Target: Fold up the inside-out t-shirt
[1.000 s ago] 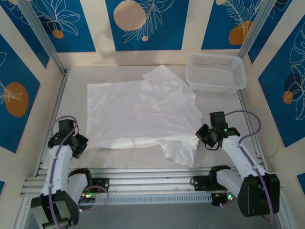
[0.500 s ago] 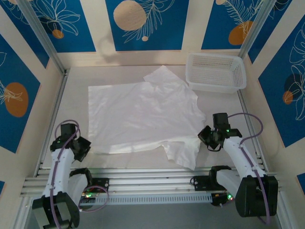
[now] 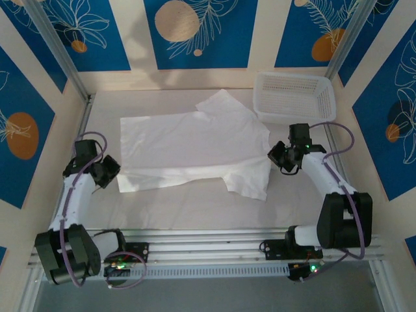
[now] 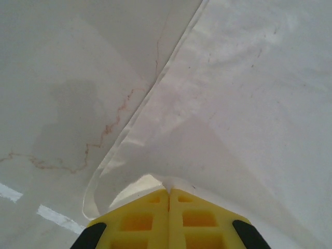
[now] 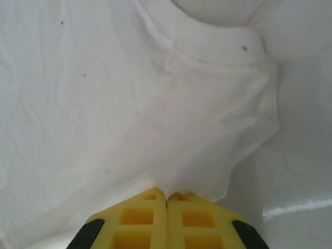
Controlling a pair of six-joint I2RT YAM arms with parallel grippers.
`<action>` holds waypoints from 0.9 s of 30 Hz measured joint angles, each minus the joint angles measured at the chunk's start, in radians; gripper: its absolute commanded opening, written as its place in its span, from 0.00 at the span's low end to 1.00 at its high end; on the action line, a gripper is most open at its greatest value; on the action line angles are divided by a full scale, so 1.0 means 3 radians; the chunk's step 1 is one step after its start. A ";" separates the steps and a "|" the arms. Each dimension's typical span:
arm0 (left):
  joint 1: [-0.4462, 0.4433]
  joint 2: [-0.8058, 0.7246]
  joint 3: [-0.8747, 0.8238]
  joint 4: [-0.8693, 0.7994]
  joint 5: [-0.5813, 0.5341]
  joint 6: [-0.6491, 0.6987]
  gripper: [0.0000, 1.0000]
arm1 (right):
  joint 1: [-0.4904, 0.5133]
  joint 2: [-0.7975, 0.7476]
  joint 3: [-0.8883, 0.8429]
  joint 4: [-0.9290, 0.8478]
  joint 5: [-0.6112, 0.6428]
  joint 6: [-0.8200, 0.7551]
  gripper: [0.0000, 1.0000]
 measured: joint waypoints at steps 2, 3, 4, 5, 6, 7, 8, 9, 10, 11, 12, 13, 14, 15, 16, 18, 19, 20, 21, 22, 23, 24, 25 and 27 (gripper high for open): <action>0.0000 0.0092 0.0009 0.0048 0.0005 0.0045 0.00 | -0.0006 0.0086 0.0023 0.0051 -0.0003 -0.0017 0.00; 0.0000 0.0144 0.0011 0.0089 0.0008 0.0061 0.00 | -0.0014 0.0135 0.0037 0.0072 -0.0004 -0.0027 0.00; 0.0000 0.0195 0.0017 0.0125 0.0009 0.0075 0.00 | -0.0022 0.0181 0.0058 0.0083 -0.0006 -0.0036 0.00; 0.0000 0.0238 0.0022 0.0156 0.0015 0.0089 0.00 | -0.0029 0.0217 0.0080 0.0093 -0.0008 -0.0038 0.00; 0.0000 0.0295 0.0031 0.0193 0.0032 0.0100 0.00 | -0.0041 0.0267 0.0117 0.0103 -0.0014 -0.0039 0.00; 0.0000 0.0352 0.0042 0.0225 0.0043 0.0109 0.00 | -0.0050 0.0315 0.0160 0.0117 -0.0015 -0.0050 0.00; 0.0000 0.0409 0.0057 0.0256 0.0050 0.0113 0.00 | -0.0057 0.0359 0.0201 0.0126 -0.0017 -0.0055 0.00; 0.0000 0.0465 0.0075 0.0284 0.0056 0.0122 0.00 | -0.0064 0.0408 0.0248 0.0141 -0.0017 -0.0060 0.00; 0.0000 0.0519 0.0088 0.0323 0.0055 0.0130 0.00 | -0.0071 0.0463 0.0303 0.0155 -0.0025 -0.0062 0.00; 0.0000 0.0566 0.0100 0.0350 0.0051 0.0132 0.00 | -0.0076 0.0514 0.0351 0.0175 -0.0034 -0.0066 0.00; 0.0000 0.0628 0.0120 0.0370 0.0031 0.0134 0.00 | -0.0081 0.0572 0.0404 0.0191 -0.0050 -0.0075 0.00; 0.0000 0.0702 0.0137 0.0395 0.0008 0.0132 0.00 | -0.0081 0.0643 0.0464 0.0214 -0.0067 -0.0084 0.00; 0.0000 0.0767 0.0153 0.0418 -0.0003 0.0132 0.00 | -0.0081 0.0701 0.0510 0.0229 -0.0081 -0.0085 0.00; 0.0000 0.0856 0.0172 0.0448 -0.0011 0.0132 0.00 | -0.0081 0.0778 0.0558 0.0251 -0.0095 -0.0086 0.00; 0.0000 0.0947 0.0184 0.0486 -0.0018 0.0132 0.00 | -0.0081 0.0848 0.0594 0.0276 -0.0107 -0.0085 0.00; 0.0000 0.1110 0.0193 0.0575 -0.0018 0.0131 0.00 | -0.0081 0.0973 0.0636 0.0305 -0.0123 -0.0088 0.02; 0.0000 0.1191 0.0196 0.0619 -0.0018 0.0130 0.02 | -0.0081 0.1040 0.0654 0.0309 -0.0131 -0.0095 0.08; 0.0000 0.1250 0.0198 0.0654 -0.0017 0.0130 0.09 | -0.0081 0.1091 0.0669 0.0309 -0.0140 -0.0099 0.14; 0.0000 0.1315 0.0209 0.0687 -0.0018 0.0135 0.20 | -0.0081 0.1160 0.0696 0.0305 -0.0155 -0.0111 0.21; 0.0000 0.1372 0.0234 0.0701 -0.0019 0.0141 0.31 | -0.0081 0.1213 0.0721 0.0298 -0.0164 -0.0135 0.26; 0.0000 0.1408 0.0259 0.0711 -0.0019 0.0137 0.41 | -0.0081 0.1249 0.0744 0.0286 -0.0174 -0.0161 0.30; 0.0000 0.1432 0.0299 0.0716 -0.0020 0.0144 0.51 | -0.0081 0.1269 0.0765 0.0275 -0.0177 -0.0178 0.34; 0.0000 0.1433 0.0336 0.0722 -0.0020 0.0145 0.58 | -0.0081 0.1270 0.0777 0.0262 -0.0174 -0.0196 0.37; 0.0000 0.1404 0.0407 0.0736 -0.0011 0.0140 0.65 | -0.0081 0.1223 0.0787 0.0221 -0.0156 -0.0230 0.40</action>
